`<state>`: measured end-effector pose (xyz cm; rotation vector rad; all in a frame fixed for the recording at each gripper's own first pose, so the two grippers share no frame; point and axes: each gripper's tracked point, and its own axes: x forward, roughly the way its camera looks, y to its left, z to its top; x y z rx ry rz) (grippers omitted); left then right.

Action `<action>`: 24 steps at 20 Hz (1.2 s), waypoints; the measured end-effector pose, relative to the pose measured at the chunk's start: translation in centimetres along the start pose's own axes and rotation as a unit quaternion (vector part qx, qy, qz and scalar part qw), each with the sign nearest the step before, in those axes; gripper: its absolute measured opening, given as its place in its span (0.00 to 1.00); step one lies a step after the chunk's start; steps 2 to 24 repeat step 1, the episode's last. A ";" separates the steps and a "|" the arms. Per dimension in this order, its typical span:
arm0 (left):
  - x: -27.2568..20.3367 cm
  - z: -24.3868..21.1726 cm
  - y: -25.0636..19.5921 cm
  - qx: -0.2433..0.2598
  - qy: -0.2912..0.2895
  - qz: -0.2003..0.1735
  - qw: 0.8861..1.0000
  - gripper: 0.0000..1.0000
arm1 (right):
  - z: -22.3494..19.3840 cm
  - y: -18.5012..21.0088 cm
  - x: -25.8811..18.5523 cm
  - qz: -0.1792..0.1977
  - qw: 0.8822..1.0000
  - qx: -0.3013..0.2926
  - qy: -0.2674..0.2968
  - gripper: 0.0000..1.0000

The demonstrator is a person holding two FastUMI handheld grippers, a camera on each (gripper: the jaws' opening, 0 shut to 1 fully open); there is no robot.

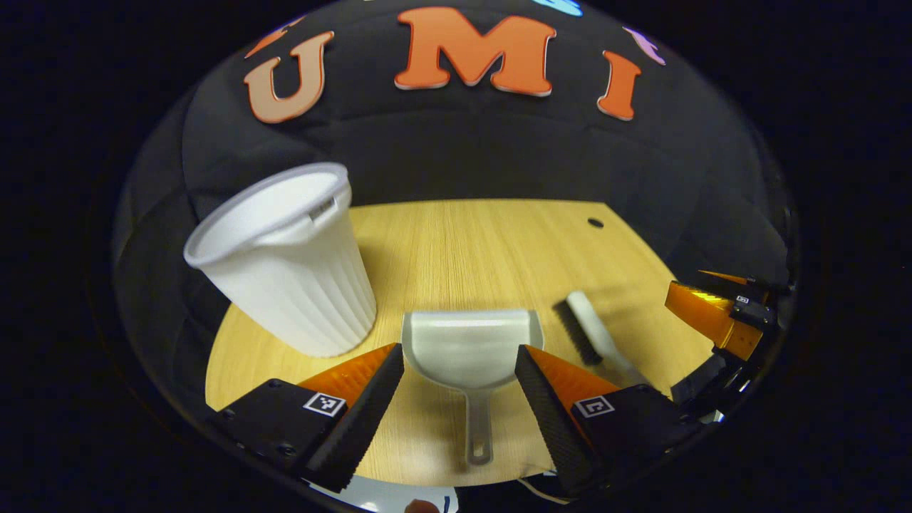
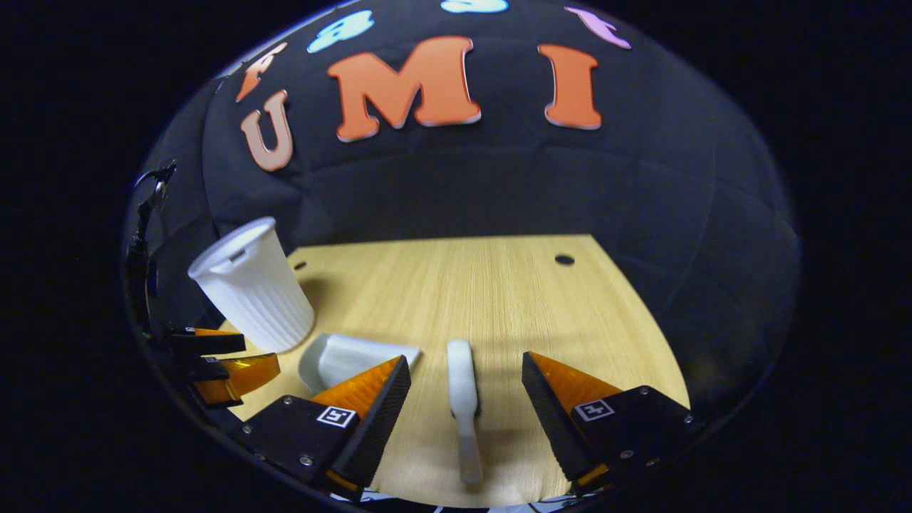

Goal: Pick up the small broom and dustpan from the desktop, sweep the trash into the dustpan with the broom, and then empty the trash into the garbage bin.

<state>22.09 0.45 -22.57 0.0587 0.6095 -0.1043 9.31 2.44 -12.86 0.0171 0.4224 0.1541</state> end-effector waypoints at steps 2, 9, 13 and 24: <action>-1.4 1.2 0.0 -0.001 -0.036 0.002 0.999 1.00 | 2.1 0.6 -0.8 0.003 0.999 -0.002 -0.035 0.95; -1.4 1.2 0.0 -0.001 -0.036 0.002 0.999 1.00 | 2.1 0.6 -0.8 0.003 0.999 -0.002 -0.035 0.95; -1.4 1.2 0.0 -0.001 -0.036 0.002 0.999 1.00 | 2.1 0.6 -0.8 0.003 0.999 -0.002 -0.035 0.95; -1.4 1.2 0.0 -0.001 -0.036 0.002 0.999 1.00 | 2.1 0.6 -0.8 0.003 0.999 -0.002 -0.035 0.95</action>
